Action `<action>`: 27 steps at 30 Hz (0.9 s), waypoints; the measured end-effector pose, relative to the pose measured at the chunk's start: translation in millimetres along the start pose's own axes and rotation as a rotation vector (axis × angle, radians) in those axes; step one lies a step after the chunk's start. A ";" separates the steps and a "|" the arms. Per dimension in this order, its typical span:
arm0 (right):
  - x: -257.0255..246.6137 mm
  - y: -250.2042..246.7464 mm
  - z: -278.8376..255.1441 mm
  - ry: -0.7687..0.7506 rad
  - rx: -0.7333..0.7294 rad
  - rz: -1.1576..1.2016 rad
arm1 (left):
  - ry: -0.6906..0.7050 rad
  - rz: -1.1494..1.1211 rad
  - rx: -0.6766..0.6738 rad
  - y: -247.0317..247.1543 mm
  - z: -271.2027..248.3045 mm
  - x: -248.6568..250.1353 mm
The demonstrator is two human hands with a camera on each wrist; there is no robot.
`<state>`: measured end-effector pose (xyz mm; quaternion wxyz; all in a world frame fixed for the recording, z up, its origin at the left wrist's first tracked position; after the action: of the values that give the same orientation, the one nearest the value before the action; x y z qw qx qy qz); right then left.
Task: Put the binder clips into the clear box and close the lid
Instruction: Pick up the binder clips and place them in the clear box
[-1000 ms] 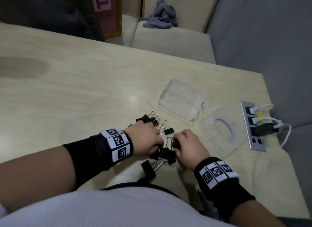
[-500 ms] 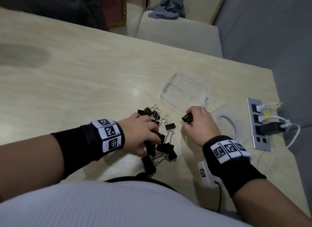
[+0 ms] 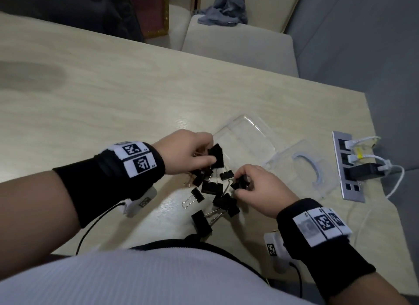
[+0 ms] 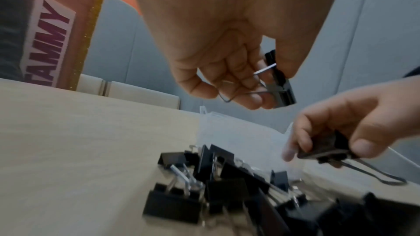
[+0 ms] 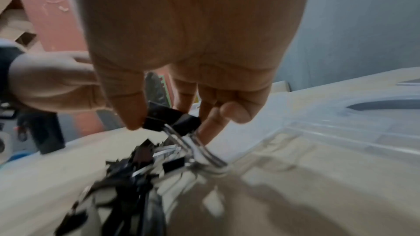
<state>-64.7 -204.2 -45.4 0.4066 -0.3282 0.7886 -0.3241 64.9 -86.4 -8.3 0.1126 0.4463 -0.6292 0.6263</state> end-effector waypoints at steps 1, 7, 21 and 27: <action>1.2 -4.2 -1.7 0.014 0.003 0.088 | -0.024 -0.056 0.036 -4.9 4.6 -0.9; 20.2 -38.4 -2.2 0.120 0.262 0.410 | -0.042 -0.079 0.062 -7.7 45.4 8.8; -10.4 -44.4 33.8 -0.076 0.368 -0.014 | -0.019 0.519 0.067 10.1 90.4 -7.9; -26.0 -50.0 43.3 -0.120 0.466 -0.129 | -0.054 0.568 0.009 8.9 76.2 -25.9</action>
<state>-3.2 -223.2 -15.2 0.4961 -0.2938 0.6445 -0.5023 105.3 -144.9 -47.1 -0.0862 0.2691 -0.7289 0.6236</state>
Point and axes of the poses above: each hand's wrist, its own z-axis towards the middle knuckle, its own y-axis out of the palm, x = y × z, the point moved 8 cm from there along z, towards the middle knuckle, and after that the axes turned 6 degrees about -z, right-handed, at the moved point
